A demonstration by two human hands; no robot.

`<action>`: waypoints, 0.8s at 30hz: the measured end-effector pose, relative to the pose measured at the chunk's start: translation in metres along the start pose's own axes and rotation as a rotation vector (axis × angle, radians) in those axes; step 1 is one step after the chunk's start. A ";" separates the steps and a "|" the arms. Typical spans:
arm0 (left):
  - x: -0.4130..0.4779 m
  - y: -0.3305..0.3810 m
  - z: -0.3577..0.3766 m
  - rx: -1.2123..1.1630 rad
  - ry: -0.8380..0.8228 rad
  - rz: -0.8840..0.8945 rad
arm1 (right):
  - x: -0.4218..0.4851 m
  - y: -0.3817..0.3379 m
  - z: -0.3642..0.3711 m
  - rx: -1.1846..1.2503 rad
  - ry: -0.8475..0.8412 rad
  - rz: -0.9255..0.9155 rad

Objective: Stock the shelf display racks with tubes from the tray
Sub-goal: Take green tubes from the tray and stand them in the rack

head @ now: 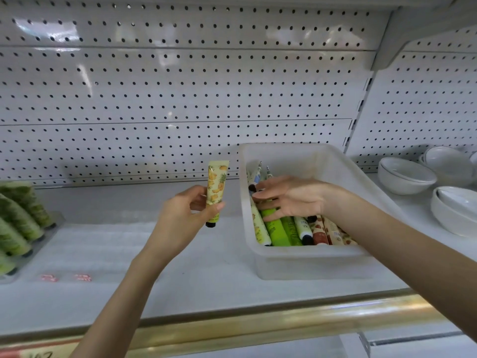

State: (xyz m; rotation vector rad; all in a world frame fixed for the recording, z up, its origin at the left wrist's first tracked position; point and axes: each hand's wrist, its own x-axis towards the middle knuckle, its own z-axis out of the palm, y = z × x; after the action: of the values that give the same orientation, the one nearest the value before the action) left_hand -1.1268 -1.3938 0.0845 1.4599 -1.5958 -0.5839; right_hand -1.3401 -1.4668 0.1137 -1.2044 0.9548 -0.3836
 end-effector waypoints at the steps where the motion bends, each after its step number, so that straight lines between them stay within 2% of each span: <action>1: -0.001 -0.001 0.000 0.007 -0.003 0.000 | 0.000 0.001 0.001 0.007 0.007 -0.003; 13: -0.003 0.001 0.002 0.037 -0.031 -0.015 | -0.004 0.004 0.004 0.005 0.061 -0.014; 24: -0.004 0.001 -0.002 0.037 -0.031 0.003 | -0.001 0.005 0.003 -0.109 0.076 -0.047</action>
State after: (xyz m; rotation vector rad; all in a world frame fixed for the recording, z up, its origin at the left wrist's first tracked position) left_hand -1.1261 -1.3890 0.0854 1.4821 -1.6401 -0.5806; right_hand -1.3397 -1.4622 0.1101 -1.3213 1.0247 -0.4216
